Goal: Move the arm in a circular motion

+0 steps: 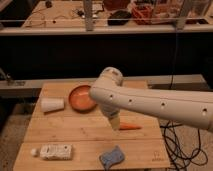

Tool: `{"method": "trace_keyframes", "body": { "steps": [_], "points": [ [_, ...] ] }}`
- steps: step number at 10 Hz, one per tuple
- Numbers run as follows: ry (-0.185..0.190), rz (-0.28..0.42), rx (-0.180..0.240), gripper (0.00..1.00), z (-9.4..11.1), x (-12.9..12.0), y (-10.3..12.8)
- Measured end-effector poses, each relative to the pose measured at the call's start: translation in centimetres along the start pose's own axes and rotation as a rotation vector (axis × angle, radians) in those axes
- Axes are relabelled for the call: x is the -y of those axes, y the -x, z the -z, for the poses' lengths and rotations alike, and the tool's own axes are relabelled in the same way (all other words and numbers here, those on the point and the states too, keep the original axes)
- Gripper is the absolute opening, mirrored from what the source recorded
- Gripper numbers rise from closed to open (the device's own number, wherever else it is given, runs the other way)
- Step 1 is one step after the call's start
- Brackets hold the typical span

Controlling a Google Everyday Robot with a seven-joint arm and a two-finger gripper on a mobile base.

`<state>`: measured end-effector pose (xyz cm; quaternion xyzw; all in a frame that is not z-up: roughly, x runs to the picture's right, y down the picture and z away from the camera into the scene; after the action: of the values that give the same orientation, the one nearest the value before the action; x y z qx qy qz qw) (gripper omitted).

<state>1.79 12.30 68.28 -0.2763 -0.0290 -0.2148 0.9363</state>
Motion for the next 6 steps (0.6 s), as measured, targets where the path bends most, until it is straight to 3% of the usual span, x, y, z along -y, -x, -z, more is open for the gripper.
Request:
{"method": "trace_keyframes", "body": {
  "steps": [6],
  "points": [
    [-0.015,0.037,-0.001,0.8,-0.7,3.5,0.1]
  ]
}}
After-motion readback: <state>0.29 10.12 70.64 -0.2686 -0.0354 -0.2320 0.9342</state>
